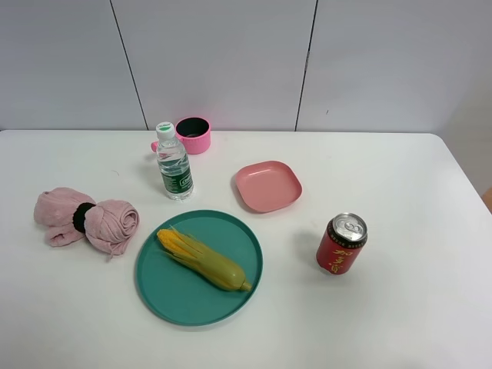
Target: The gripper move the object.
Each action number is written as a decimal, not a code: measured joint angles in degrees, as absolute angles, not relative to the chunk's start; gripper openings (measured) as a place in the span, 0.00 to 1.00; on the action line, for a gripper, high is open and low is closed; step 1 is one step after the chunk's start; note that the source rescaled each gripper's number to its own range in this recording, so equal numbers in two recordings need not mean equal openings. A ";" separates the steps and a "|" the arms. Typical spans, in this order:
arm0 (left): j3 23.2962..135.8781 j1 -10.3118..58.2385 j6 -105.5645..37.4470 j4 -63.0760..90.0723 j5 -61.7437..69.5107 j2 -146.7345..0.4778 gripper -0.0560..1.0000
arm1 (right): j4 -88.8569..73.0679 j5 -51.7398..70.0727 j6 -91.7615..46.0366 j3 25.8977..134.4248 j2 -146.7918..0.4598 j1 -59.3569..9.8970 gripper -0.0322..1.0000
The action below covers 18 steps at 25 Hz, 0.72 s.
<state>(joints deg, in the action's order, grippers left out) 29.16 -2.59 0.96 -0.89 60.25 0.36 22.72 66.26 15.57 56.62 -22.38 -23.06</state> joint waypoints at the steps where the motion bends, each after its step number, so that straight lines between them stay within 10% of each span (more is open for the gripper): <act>1: 29.16 -2.59 0.96 -0.89 60.25 0.36 1.00 | 20.89 65.41 14.04 55.91 -21.59 -19.97 0.87; 9: 29.16 -2.59 0.96 -0.89 60.25 0.36 1.00 | 8.97 61.14 6.18 47.07 -11.91 -0.32 0.87; 18: 29.16 -2.59 0.96 -0.89 60.25 0.36 1.00 | 3.08 60.71 6.70 34.19 -2.71 2.19 0.87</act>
<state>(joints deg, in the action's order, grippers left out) 29.16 -2.59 0.96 -0.89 60.25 0.36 3.08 60.71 6.70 34.19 -2.71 2.19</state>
